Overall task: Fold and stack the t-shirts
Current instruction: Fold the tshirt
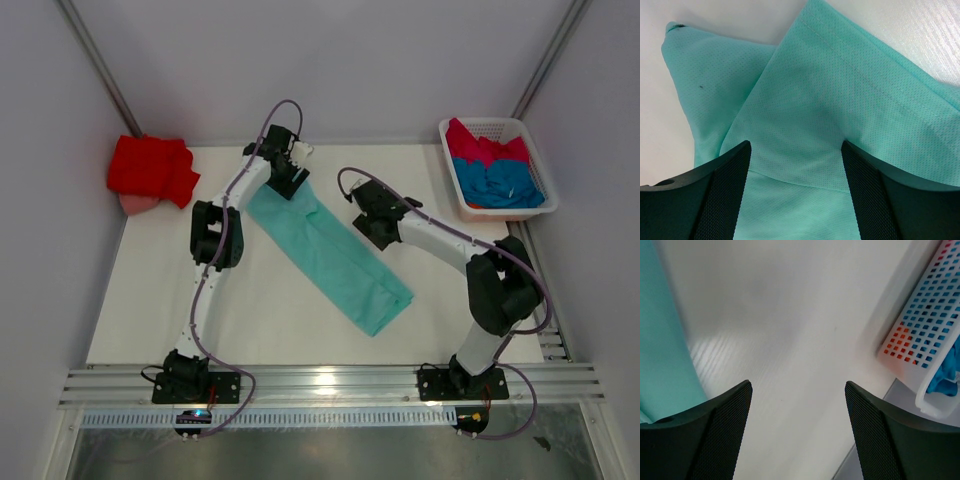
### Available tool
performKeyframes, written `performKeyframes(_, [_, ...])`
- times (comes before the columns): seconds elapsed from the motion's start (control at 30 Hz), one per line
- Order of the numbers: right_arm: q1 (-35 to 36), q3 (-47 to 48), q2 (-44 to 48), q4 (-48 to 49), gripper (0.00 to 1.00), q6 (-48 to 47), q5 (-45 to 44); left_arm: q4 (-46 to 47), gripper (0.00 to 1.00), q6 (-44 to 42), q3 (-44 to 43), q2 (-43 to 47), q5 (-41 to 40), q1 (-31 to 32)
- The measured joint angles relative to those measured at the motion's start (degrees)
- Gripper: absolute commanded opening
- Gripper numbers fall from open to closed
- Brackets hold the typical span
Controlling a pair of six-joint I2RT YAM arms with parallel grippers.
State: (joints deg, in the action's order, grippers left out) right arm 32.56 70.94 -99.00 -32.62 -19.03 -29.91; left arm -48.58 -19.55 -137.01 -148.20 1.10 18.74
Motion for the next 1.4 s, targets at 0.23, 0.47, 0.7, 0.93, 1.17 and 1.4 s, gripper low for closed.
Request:
performKeyframes(0.23, [0.13,2.01,2.12,-0.28,0.79,-2.95,15.72,0.00,0.76,0.00,0.02,0.00,0.00,0.00])
performKeyframes(0.47, [0.46,-1.38,4.55,-3.15,0.79,-7.34,25.68,0.02,0.75,0.02,0.02,0.02,0.00,0.00])
performKeyframes(0.7, [0.46,-7.06,4.79,-5.03,0.79,-10.47,30.49,0.04,0.76,0.02,0.07,0.04,0.00,0.00])
performKeyframes(0.93, [0.46,-8.02,4.79,-5.09,0.79,-11.15,33.81,0.13,0.76,0.02,0.22,0.13,0.00,0.00])
performKeyframes(1.17, [0.46,-9.99,4.44,-5.33,0.79,-11.10,36.44,0.15,0.75,0.02,0.24,0.13,-0.09,0.00])
performKeyframes(1.4, [1.11,-11.63,4.44,-5.64,0.79,-11.17,38.62,0.17,0.76,0.02,0.24,0.15,-0.50,0.07])
